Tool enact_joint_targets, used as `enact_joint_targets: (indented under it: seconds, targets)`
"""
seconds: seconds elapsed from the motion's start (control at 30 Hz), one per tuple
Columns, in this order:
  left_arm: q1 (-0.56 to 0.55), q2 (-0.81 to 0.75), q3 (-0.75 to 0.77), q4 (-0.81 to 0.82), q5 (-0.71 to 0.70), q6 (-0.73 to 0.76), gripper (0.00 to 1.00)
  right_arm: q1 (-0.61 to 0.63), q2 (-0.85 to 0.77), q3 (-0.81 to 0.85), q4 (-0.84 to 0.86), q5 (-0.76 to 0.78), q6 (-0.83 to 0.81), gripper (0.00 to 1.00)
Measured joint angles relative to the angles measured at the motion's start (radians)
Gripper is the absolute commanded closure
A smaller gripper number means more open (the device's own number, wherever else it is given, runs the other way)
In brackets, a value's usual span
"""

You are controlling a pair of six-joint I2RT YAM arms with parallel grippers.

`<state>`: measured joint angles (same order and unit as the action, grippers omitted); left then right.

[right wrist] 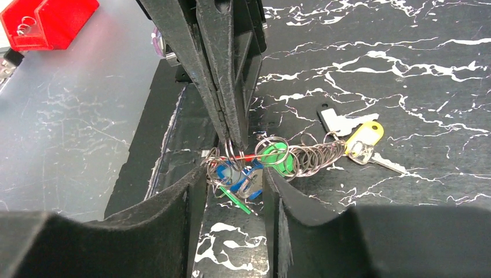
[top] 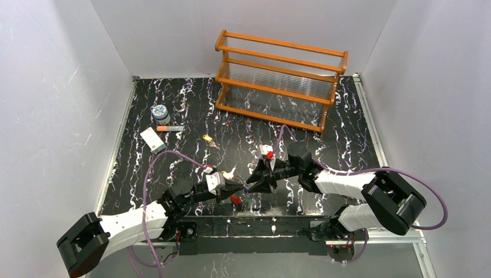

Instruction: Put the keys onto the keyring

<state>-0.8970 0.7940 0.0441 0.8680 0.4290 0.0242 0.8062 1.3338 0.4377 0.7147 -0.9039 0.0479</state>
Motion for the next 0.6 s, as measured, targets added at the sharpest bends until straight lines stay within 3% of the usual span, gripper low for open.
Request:
enact_joint_targets:
  seconds: [0.13, 0.37, 0.53, 0.6]
  targets:
    - [0.000, -0.006, 0.000, 0.000, 0.002, -0.002, 1.00, 0.001, 0.003, 0.000, 0.009, 0.000, 0.001, 0.64]
    - [0.000, -0.011, 0.000, 0.000, 0.005, -0.006, 1.00, 0.001, 0.033, 0.024, 0.044, -0.014, 0.008, 0.68]
    - [0.000, -0.012, 0.000, -0.001, 0.003, -0.010, 1.00, 0.002, 0.042, 0.027, 0.052, -0.031, 0.010, 0.98]
    - [0.001, -0.013, 0.000, -0.001, -0.001, -0.014, 1.00, 0.003, 0.042, 0.027, 0.051, -0.043, 0.011, 0.99]
